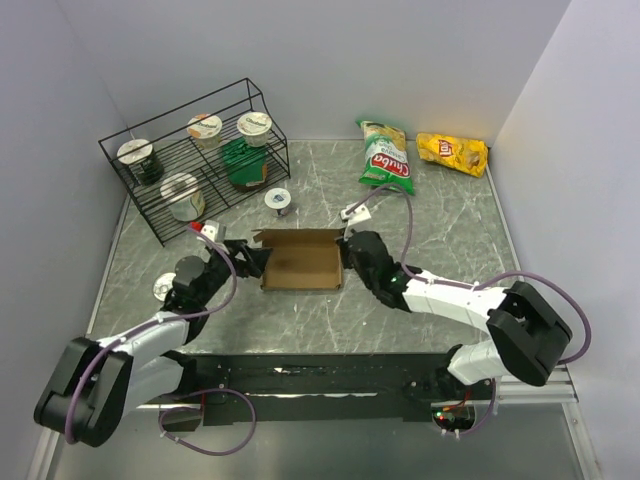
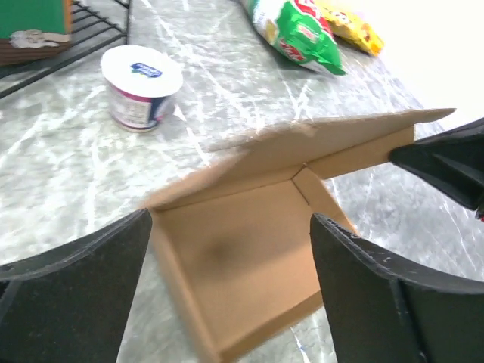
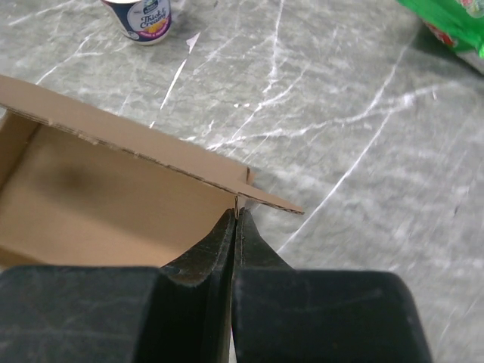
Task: Fold the paper box
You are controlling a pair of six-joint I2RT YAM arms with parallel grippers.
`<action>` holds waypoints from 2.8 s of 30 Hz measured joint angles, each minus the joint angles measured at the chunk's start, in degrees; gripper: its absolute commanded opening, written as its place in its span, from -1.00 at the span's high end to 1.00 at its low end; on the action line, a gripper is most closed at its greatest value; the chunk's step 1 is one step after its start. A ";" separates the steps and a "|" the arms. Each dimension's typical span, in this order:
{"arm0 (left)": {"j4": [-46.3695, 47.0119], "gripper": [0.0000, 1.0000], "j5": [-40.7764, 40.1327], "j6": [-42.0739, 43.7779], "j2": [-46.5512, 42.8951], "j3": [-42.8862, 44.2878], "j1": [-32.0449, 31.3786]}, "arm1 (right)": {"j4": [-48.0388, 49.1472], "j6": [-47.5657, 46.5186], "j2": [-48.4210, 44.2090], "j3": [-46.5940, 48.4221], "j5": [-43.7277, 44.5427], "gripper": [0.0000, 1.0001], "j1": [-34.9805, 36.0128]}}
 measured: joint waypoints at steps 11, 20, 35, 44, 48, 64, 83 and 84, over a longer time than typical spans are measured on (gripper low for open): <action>-7.78 -0.67 5.27 1.77 1.60 1.73 3.67 | 1.05 -10.67 0.13 0.66 -16.79 1.00 -8.31; -9.77 -0.37 6.54 6.58 9.09 9.57 3.85 | 0.72 -12.90 1.05 1.70 -21.51 1.00 -9.44; -9.62 -0.72 2.05 6.03 8.79 9.70 3.89 | -1.01 -14.05 1.27 2.78 -23.78 1.00 -9.92; -9.68 0.33 4.57 7.89 11.34 9.86 4.00 | -1.40 -14.23 1.27 2.99 -25.38 1.00 -10.32; -9.66 0.43 4.70 8.81 12.02 10.19 4.07 | -1.38 -14.23 1.27 2.99 -25.77 1.00 -10.51; -7.32 0.98 2.64 6.93 16.09 12.26 3.87 | -3.96 -13.27 1.46 4.74 -20.35 1.00 -7.50; 4.92 0.98 -10.01 1.79 17.66 5.77 -4.70 | -8.70 -2.78 5.68 10.32 -6.27 1.00 -4.76; 5.68 0.98 -11.06 1.64 17.68 5.29 -5.46 | -9.44 -2.62 5.68 10.71 -6.12 1.00 -4.76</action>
